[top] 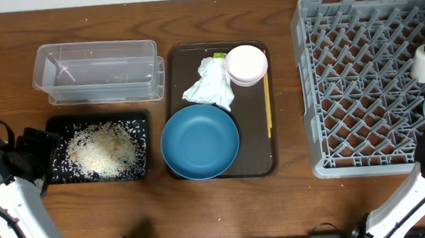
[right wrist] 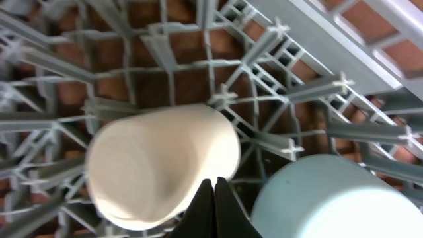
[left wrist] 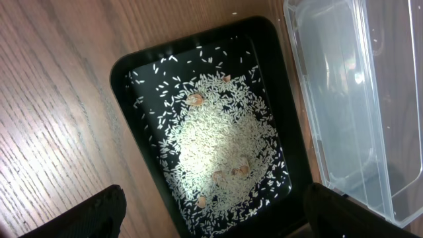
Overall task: Sort waste into correct bins and load items into the dishwasher rack
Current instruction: 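Lower the white cup upside down into the rack's upper right area, then open the right gripper and lift away from the white cup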
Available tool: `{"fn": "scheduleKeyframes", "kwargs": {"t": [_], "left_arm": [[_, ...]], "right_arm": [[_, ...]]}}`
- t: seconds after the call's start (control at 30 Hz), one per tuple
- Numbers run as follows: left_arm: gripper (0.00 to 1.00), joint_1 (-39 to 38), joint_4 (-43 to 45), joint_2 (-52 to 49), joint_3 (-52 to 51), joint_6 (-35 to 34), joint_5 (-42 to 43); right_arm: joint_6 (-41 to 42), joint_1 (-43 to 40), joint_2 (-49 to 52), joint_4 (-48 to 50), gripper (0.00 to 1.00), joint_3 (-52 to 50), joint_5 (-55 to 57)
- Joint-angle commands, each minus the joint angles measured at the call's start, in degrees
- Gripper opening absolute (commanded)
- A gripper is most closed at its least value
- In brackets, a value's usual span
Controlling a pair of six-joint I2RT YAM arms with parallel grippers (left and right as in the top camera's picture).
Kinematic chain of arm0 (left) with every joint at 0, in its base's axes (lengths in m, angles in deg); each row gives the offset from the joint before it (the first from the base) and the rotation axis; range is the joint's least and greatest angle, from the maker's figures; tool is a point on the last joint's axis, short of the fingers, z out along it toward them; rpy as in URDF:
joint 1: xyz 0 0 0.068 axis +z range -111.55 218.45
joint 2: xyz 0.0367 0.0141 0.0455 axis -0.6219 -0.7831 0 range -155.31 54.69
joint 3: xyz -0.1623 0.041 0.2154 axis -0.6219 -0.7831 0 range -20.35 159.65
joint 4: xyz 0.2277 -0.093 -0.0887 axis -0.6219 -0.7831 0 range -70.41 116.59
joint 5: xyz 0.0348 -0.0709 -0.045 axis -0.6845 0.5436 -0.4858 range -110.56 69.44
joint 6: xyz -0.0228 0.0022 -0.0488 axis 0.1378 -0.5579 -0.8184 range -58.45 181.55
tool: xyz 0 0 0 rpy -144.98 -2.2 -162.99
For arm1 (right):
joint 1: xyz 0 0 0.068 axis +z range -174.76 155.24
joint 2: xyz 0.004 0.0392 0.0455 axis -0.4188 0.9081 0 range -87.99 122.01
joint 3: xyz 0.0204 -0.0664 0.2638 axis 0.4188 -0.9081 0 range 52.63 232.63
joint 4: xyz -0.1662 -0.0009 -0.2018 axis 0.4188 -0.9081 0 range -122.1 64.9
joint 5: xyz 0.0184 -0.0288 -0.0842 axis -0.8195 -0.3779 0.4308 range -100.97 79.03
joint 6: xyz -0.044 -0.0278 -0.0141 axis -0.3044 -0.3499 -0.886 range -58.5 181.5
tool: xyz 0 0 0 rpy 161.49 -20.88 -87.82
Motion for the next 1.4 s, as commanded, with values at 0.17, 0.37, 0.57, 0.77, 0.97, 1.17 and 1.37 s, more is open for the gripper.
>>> {"fn": "scheduleKeyframes", "kwargs": {"t": [0.17, 0.37, 0.57, 0.77, 0.97, 1.17, 1.37], "left_arm": [[0.89, 0.22, -0.22, 0.0, 0.94, -0.5, 0.04], [0.89, 0.22, -0.22, 0.0, 0.94, -0.5, 0.04], [0.89, 0.22, -0.22, 0.0, 0.94, -0.5, 0.04], [0.89, 0.22, -0.22, 0.0, 0.94, -0.5, 0.07], [0.89, 0.22, -0.22, 0.0, 0.94, -0.5, 0.04], [0.89, 0.22, -0.22, 0.0, 0.94, -0.5, 0.04], [0.89, 0.22, -0.22, 0.0, 0.94, -0.5, 0.04]], "right_arm": [[2.93, -1.16, -2.82, 0.42, 0.01, 0.22, -6.21], [1.49, -0.85, -3.26, 8.87, 0.01, 0.22, -19.26], [1.16, -0.2, 0.11, 9.25, 0.01, 0.22, -16.52], [1.16, -0.61, 1.99, 5.16, 0.01, 0.2, -11.43], [1.18, -0.74, 1.99, 3.93, 0.01, 0.22, -10.82], [8.26, -0.76, 0.39, -2.12, 0.01, 0.22, -1.55], [9.51, -0.74, -5.66, -5.99, 0.01, 0.22, 6.19]]}}
